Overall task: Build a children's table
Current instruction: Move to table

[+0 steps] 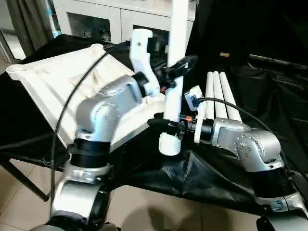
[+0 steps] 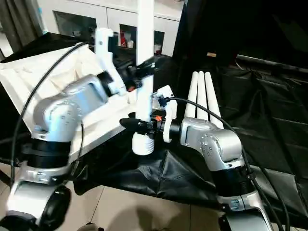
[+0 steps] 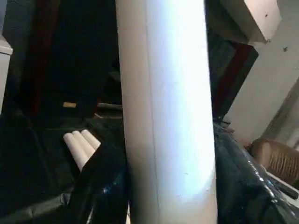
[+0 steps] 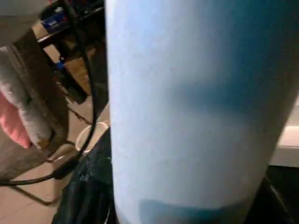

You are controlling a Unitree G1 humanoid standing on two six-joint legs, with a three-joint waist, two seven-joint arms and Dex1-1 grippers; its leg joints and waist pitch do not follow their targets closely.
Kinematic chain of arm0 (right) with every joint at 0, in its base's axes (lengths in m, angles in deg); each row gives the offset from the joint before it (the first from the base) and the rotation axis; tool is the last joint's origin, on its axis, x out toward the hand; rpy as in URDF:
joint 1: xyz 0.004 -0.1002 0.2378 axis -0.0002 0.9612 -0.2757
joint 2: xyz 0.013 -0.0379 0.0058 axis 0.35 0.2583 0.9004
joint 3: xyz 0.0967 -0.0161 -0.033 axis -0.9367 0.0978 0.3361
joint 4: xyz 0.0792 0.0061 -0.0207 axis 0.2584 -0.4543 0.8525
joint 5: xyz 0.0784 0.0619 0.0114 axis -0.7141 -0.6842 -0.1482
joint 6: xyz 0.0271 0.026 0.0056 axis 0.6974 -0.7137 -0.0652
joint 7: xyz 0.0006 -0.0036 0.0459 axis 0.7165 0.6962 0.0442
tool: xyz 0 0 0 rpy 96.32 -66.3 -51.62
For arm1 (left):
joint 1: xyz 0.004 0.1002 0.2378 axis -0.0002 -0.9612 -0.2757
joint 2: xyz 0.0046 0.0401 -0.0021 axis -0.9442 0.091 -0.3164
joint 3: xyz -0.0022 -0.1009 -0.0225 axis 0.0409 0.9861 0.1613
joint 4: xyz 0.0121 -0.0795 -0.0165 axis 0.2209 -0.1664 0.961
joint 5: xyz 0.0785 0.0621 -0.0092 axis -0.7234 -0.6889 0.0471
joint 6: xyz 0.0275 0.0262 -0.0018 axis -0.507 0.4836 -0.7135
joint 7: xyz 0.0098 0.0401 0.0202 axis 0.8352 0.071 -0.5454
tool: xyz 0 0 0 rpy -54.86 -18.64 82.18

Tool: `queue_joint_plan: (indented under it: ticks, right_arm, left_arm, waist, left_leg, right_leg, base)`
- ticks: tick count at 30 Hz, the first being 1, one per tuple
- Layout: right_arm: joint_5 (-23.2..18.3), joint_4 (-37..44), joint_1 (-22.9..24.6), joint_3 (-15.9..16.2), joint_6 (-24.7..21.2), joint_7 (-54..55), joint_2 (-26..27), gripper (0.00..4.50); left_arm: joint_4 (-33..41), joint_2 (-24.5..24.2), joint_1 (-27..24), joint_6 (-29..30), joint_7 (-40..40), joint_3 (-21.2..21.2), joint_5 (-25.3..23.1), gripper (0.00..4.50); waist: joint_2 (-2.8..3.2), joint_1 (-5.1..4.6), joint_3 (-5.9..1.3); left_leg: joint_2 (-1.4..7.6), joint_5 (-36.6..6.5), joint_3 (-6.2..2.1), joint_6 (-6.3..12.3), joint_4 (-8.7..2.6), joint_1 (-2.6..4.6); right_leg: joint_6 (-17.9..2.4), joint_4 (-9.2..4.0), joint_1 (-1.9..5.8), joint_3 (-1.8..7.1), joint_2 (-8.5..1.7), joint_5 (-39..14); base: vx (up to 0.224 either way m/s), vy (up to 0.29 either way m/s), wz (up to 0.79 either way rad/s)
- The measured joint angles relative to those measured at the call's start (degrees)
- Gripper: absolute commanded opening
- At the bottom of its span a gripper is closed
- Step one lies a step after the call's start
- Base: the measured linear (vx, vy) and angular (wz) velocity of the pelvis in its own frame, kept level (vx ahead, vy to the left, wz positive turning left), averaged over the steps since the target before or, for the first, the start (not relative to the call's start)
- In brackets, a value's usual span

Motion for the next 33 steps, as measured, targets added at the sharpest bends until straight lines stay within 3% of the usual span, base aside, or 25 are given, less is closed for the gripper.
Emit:
queue_joint_plan:
  ticks: [1,2,5,6,12,16,21,26,33]
  right_arm:
    - [0.67,-0.11,0.0,0.34,0.79,0.0,-0.12,2.44]
    - [0.83,-0.19,-0.11,0.3,1.0,0.01,-0.11,2.58]
    - [0.02,-0.19,-0.45,0.28,0.32,-0.69,-0.31,2.64]
    - [-0.59,-0.18,-0.68,0.25,-0.52,-1.86,-1.02,2.92]
    - [-3.98,0.98,-1.74,0.42,-2.69,-10.58,-5.6,3.31]
    - [-4.17,1.49,-1.75,1.85,-2.45,-15.79,-8.36,3.31]
    - [-3.19,1.43,-1.75,3.84,-0.08,-17.83,-9.6,3.31]
    - [-0.21,-0.84,-1.78,4.48,3.73,-17.09,-8.04,3.31]
    - [0.43,-1.34,-1.85,4.76,5.86,-16.46,-7.48,3.31]
  left_arm:
    - [0.0,0.01,-0.16,-0.56,0.0,-0.13,0.0,1.87]
    - [-0.01,-0.03,-0.33,-1.17,0.37,-0.3,0.01,1.86]
    - [-0.09,-0.75,-0.55,-2.3,2.97,-0.38,0.21,1.83]
    - [-0.09,-1.08,-0.65,-2.37,4.81,-0.37,0.77,1.81]
    - [1.06,-2.84,-1.04,-2.48,14.65,0.24,5.78,1.8]
    - [1.86,-3.49,-1.06,-1.86,17.7,0.95,8.96,1.79]
    - [1.86,-3.84,-1.07,-0.91,18.77,0.98,9.65,1.79]
    - [1.97,-4.15,-1.31,-0.07,19.36,1.0,10.99,1.79]
    - [2.19,-4.61,-1.39,0.38,19.36,1.7,11.36,1.78]
  waist:
    - [0.0,0.0,0.0]
    - [0.0,-0.01,0.0]
    - [0.0,-0.07,0.0]
    - [0.0,-0.03,0.0]
    - [0.0,0.13,0.0]
    - [0.0,0.1,0.0]
    - [0.0,0.09,0.0]
    - [0.0,0.07,0.0]
    - [0.0,0.08,0.0]
  left_leg:
    - [0.0,0.0,0.0,0.0,0.0,0.0]
    - [0.0,0.0,0.0,0.0,0.0,0.01]
    - [0.0,0.0,-0.01,0.0,0.0,0.01]
    - [0.0,0.0,-0.01,0.0,0.0,0.01]
    - [0.0,0.01,0.0,0.02,0.0,-0.01]
    - [0.0,0.01,0.0,0.03,0.0,0.01]
    - [0.01,0.01,0.0,0.02,0.0,0.04]
    - [0.01,0.01,-0.01,0.02,0.0,0.03]
    - [0.0,0.01,0.0,0.02,0.0,0.02]
  right_leg:
    - [0.03,0.0,0.0,-0.01,0.0,-0.02]
    - [0.04,0.0,0.0,0.0,0.0,-0.01]
    - [0.05,0.0,0.0,-0.01,0.0,0.01]
    - [0.05,0.0,0.0,-0.02,0.0,0.01]
    - [0.03,-0.03,0.02,-0.01,0.0,0.02]
    - [0.0,-0.02,0.03,-0.01,0.0,0.03]
    - [-0.01,0.01,0.03,-0.01,0.0,0.05]
    - [-0.01,0.03,0.02,-0.02,0.0,0.05]
    - [-0.02,0.01,0.02,-0.01,0.0,0.05]
  base:
    - [0.0,0.0,0.0]
    - [0.0,0.0,0.0]
    - [0.0,0.0,0.0]
    - [0.0,0.0,0.0]
    - [0.0,0.0,0.0]
    - [0.0,0.0,0.0]
    - [0.0,0.0,0.0]
    - [0.0,0.0,0.0]
    - [0.0,0.0,0.0]
